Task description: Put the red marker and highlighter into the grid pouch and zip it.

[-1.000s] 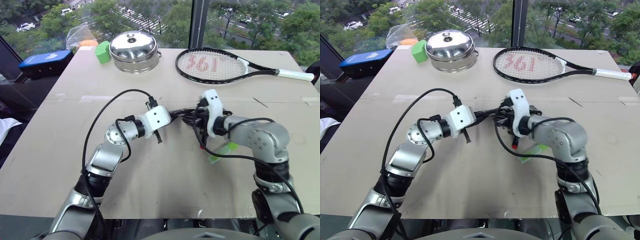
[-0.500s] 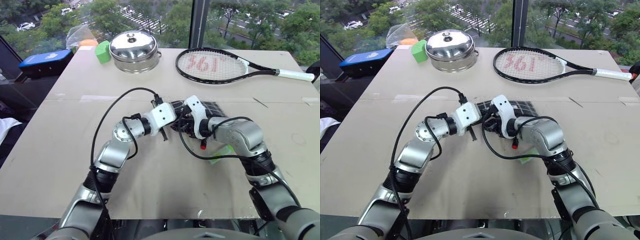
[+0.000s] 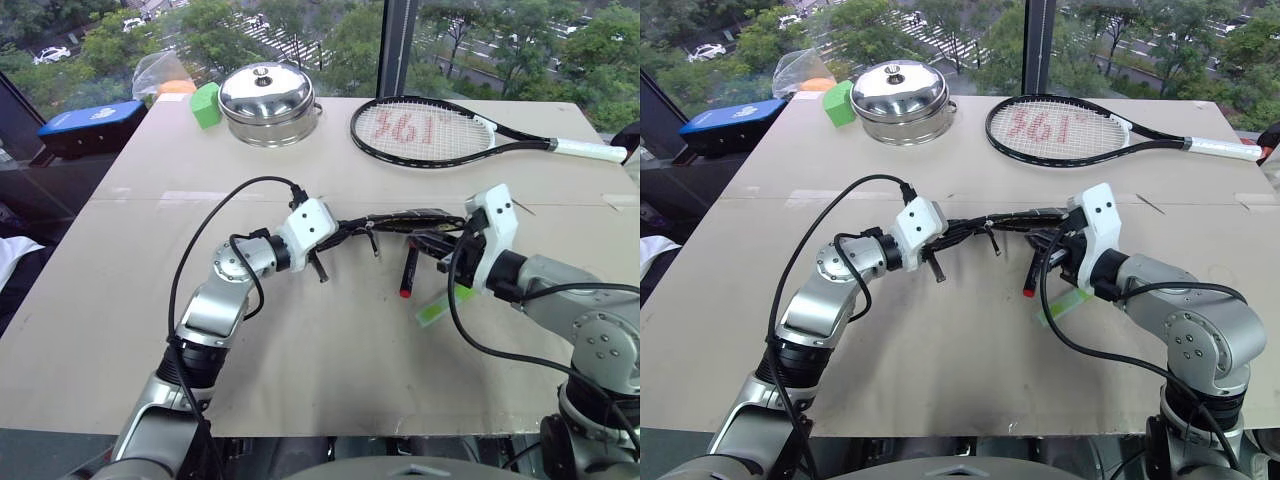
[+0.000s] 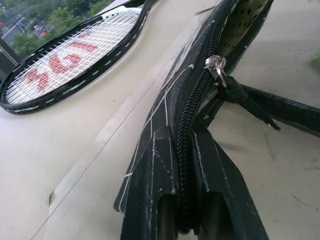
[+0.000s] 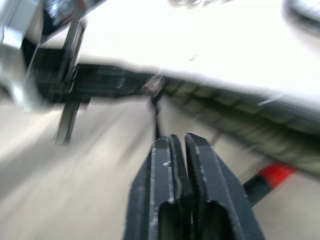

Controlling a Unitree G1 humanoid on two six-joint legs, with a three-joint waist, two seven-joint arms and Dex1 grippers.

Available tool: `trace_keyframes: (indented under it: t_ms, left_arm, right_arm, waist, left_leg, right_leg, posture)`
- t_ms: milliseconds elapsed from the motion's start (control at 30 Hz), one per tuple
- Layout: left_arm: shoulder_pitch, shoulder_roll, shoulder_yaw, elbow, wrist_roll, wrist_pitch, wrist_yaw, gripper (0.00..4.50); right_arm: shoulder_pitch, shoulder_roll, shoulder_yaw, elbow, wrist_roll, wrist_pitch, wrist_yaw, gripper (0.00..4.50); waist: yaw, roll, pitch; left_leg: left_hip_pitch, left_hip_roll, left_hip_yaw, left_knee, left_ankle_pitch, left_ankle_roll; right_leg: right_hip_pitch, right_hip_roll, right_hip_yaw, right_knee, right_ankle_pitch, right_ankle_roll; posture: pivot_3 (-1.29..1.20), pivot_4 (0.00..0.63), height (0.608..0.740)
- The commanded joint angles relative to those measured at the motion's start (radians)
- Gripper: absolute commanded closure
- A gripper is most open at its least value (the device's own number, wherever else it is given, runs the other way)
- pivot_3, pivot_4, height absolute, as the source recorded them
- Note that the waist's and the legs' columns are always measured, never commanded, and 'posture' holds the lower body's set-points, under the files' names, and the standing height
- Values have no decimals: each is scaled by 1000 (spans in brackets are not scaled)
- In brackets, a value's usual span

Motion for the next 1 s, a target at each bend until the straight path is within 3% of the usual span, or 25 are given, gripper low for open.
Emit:
trace_keyframes:
  t_ms: [33, 200, 333, 433, 567, 667, 900, 933, 1000]
  left_arm:
    - [-17, 4, 12, -30, -27, -7, -10, 4500]
    - [-34, 0, 0, -28, -27, -18, -16, 4500]
    - [-41, -1, -10, -22, -12, -6, -11, 4500]
    - [-47, 5, -12, -2, -2, 4, -6, 4500]
    - [-45, 15, -19, 13, 17, 14, 1, 4500]
    - [-40, 17, -19, 7, 21, 32, 10, 4500]
    - [-33, 31, -6, 18, 26, 57, 26, 4500]
    - [-35, 33, -3, 27, 27, 57, 29, 4500]
    - [-39, 37, 1, 42, 29, 52, 34, 4500]
  right_arm:
    - [-47, 42, -1, 36, -33, 4, -82, 4467]
    - [-88, 56, 99, 162, -109, -27, -125, 4467]
    - [-203, -166, 556, 269, -412, -348, -6, 4467]
    - [-279, -262, 780, 355, -610, -549, 76, 4467]
    - [-367, -293, 926, 491, -813, -754, 136, 4467]
    - [-394, -282, 933, 545, -890, -838, 166, 3615]
    - [-380, -321, 874, 558, -990, -901, 253, 493]
    - [-356, -327, 832, 511, -960, -853, 281, 206]
    - [-310, -317, 747, 426, -890, -749, 327, 72]
  waist:
    - [0, 0, 0]
    - [0, 0, 0]
    - [-6, 2, 1]
    - [-13, 1, 0]
    - [-22, 0, 1]
    - [-23, 0, 1]
    - [-21, 0, 1]
    - [-21, 0, 1]
    - [-18, 0, 1]
  left_leg:
    - [0, 0, 0, 0, 0, 0]
    - [0, -1, 0, 0, 0, 0]
    - [0, -2, 2, 0, 0, 0]
    - [0, -1, 1, 0, 0, 0]
    - [0, -1, 0, 0, 1, -2]
    - [0, -1, 1, 0, 3, -5]
    - [0, 0, 1, 0, 3, -6]
    - [0, 0, 1, 0, 3, -6]
    - [0, 0, 1, 0, 3, -6]
  right_leg:
    - [0, 0, 0, 0, 0, 0]
    - [0, 0, 0, 0, 0, 0]
    - [-1, 0, 2, 0, 0, 0]
    - [-1, 1, 2, 0, 0, 0]
    - [-1, 2, 1, 0, 0, 0]
    - [-1, 1, 1, 0, 0, 0]
    - [-1, 1, 1, -1, 0, 0]
    - [-1, 1, 1, -1, 0, 0]
    - [-1, 1, 1, 0, 0, 0]
  posture:
    - [0, 150, 740]
    - [0, 150, 740]
    - [0, 150, 740]
    - [0, 150, 740]
    - [0, 150, 740]
    - [0, 150, 740]
    - [0, 150, 740]
    - [0, 150, 740]
    - [0, 150, 740]
